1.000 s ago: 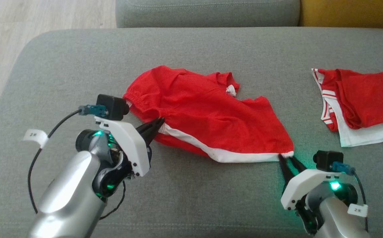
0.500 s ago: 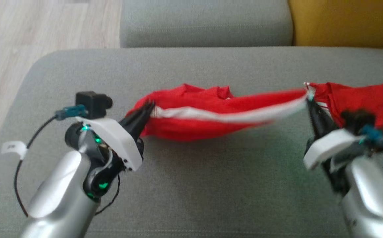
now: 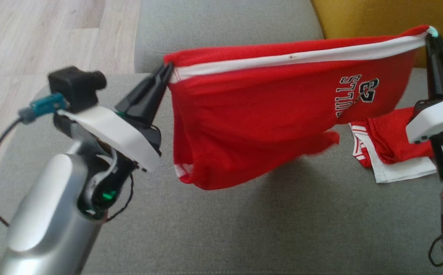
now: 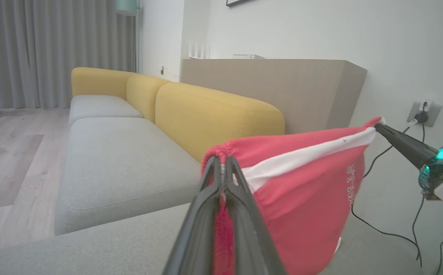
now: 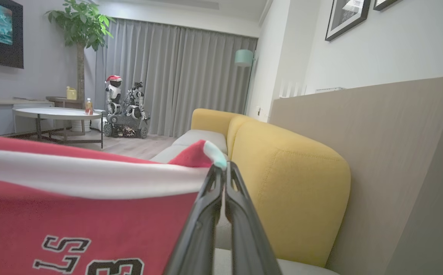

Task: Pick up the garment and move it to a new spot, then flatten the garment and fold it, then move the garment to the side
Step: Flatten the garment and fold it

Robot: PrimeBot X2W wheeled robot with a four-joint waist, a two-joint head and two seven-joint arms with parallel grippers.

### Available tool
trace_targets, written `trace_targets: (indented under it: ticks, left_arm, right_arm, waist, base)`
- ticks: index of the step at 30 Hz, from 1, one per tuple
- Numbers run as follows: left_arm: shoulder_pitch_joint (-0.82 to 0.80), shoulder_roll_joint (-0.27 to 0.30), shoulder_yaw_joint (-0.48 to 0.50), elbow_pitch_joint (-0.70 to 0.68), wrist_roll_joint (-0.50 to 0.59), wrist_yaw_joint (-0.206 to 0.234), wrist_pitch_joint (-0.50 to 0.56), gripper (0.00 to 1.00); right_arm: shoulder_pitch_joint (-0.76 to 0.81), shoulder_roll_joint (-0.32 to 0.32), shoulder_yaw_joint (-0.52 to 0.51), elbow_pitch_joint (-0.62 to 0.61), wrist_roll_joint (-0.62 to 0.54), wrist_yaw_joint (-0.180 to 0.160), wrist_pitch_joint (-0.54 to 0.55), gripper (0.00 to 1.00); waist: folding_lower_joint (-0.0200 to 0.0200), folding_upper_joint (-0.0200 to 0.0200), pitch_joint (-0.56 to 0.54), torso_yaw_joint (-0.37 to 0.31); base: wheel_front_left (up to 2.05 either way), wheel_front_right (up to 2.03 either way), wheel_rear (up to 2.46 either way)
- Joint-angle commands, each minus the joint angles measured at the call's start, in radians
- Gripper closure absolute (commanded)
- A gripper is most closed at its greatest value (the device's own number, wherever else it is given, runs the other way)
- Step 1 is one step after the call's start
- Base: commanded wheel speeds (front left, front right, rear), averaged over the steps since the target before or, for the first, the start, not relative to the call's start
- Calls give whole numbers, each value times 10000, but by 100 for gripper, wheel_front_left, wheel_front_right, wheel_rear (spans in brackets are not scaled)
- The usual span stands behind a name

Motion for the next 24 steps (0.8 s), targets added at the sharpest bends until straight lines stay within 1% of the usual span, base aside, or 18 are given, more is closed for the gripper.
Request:
trace_targets:
  ticks: [1, 4, 6, 8, 11, 12, 13, 15, 17, 19, 21, 24]
  left_arm:
    - [-775, 447, 637, -520, -46, 156, 118, 100]
    - [-1011, 533, 693, -872, -77, 350, 507, 100]
    - [-1320, 645, 577, -805, 27, 333, 827, 100]
    - [-1714, 613, 477, -523, -27, 263, 1126, 100]
    - [-2699, 607, 472, 72, -24, 93, 1444, 100]
    - [-3585, 610, 531, 672, 68, -55, 1517, 100]
    - [-4086, 597, 610, 1015, 112, -117, 1486, 100]
    - [-5155, 612, 761, 1806, 364, -236, 1219, 100]
    - [-6268, 615, 981, 2630, 666, -270, 721, 100]
    - [-7329, 559, 1215, 3438, 909, -280, 72, 100]
    - [-8193, 459, 1375, 4200, 1151, -311, -748, 100]
    - [-8991, 214, 1517, 5254, 1260, -419, -1786, 100]
  right_arm:
    - [-100, 86, 36, -704, -173, -9, 375, 100]
    - [-63, 307, -33, -1436, -131, -9, 1211, 100]
    - [-263, 116, 192, -1560, -207, -9, 1722, 100]
    - [-712, 46, 492, -1492, -93, -9, 2087, 100]
    - [-1959, -41, 1010, -1154, 309, -9, 2523, 100]
    - [-3121, -179, 1392, -677, 457, -9, 2657, 100]
    - [-3778, -196, 1530, -344, 551, -9, 2635, 100]
    - [-5165, -411, 2064, 412, 422, -9, 2308, 100]
    - [-6572, -277, 2205, 1305, 405, -9, 1722, 100]
    - [-7872, -68, 2097, 2210, 188, -9, 887, 100]
    - [-8834, 211, 1745, 3130, -65, -9, -56, 100]
    - [-9621, 644, 1213, 4384, -363, -9, -1295, 100]
  waist:
    - [0, 0, 37, -3]
    - [0, 0, 224, 18]
    - [0, 0, 456, 27]
    - [0, 0, 774, 23]
    - [0, 0, 1734, -12]
    - [0, 0, 2508, -27]
    - [0, 0, 2910, -36]
    - [0, 0, 3589, -44]
    - [0, 0, 4162, -60]
    - [0, 0, 4595, -46]
    - [0, 0, 4834, 17]
    - [0, 0, 5004, 130]
  base:
    - [0, 0, 0]
    - [0, 0, 0]
    - [0, 0, 0]
    - [0, 0, 0]
    - [0, 0, 0]
    - [0, 0, 0]
    - [0, 0, 0]
    - [0, 0, 0]
    - [0, 0, 0]
    - [0, 0, 0]
    - [0, 0, 0]
    - [0, 0, 0]
